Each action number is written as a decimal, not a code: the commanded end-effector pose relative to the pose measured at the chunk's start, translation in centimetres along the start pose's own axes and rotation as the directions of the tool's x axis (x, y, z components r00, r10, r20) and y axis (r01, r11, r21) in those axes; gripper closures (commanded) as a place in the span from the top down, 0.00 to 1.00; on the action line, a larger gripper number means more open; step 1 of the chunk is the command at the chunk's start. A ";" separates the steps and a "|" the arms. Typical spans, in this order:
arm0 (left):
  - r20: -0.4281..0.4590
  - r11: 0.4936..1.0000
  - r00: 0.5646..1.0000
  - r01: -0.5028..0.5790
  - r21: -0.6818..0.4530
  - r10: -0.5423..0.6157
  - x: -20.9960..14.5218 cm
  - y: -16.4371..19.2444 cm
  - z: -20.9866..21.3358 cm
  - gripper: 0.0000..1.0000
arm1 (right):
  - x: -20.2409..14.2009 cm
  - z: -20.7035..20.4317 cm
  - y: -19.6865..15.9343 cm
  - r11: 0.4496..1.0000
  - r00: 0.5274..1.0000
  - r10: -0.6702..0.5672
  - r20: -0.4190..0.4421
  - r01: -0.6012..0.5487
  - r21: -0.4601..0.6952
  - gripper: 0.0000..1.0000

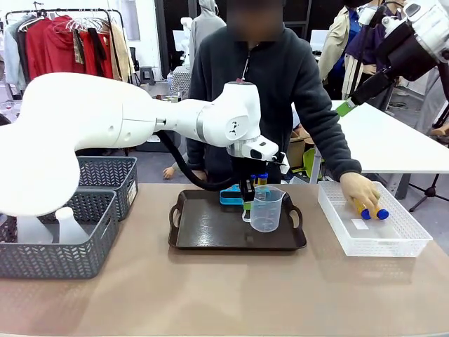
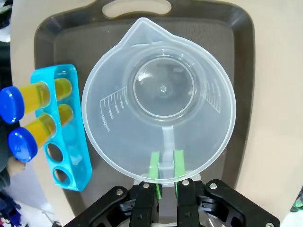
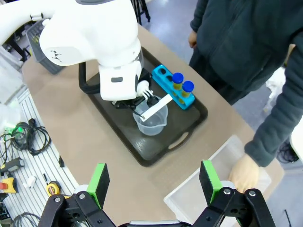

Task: Prepare the laboratory tools.
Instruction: Pick up one Large Measuring Cup and place it on the Handle tray, then pick up one Small flask and place it on the Handle tray.

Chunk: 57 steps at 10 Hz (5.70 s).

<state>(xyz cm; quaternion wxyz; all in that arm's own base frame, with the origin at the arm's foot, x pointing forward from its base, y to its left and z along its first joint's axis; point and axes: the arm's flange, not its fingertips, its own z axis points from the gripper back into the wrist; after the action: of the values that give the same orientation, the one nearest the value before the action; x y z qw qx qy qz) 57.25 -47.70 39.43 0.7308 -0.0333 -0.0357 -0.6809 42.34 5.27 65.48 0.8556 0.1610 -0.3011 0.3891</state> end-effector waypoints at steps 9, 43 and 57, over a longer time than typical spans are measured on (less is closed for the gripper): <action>-0.017 1.000 1.000 -0.016 0.002 0.016 -0.6 -0.5 2.5 1.00 | 0.1 0.1 -0.1 1.000 1.000 0.010 0.012 -0.010 0.010 1.00; 0.132 0.101 0.127 -0.977 0.190 0.983 -38.8 -6.5 16.7 1.00 | 0.1 0.1 -0.1 1.000 1.000 0.010 0.012 -0.010 0.010 1.00; 0.071 0.002 0.010 -0.994 0.113 0.997 -46.9 -7.8 6.6 1.00 | 0.1 0.1 -0.1 1.000 1.000 0.010 0.012 -0.010 0.010 1.00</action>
<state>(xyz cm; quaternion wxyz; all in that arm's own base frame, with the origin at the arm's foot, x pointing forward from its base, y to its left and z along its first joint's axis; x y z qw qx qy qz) 46.18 -1.63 41.83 0.9984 0.0190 -0.0262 0.0462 42.33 5.27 65.46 0.8559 0.1605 -0.3005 0.3891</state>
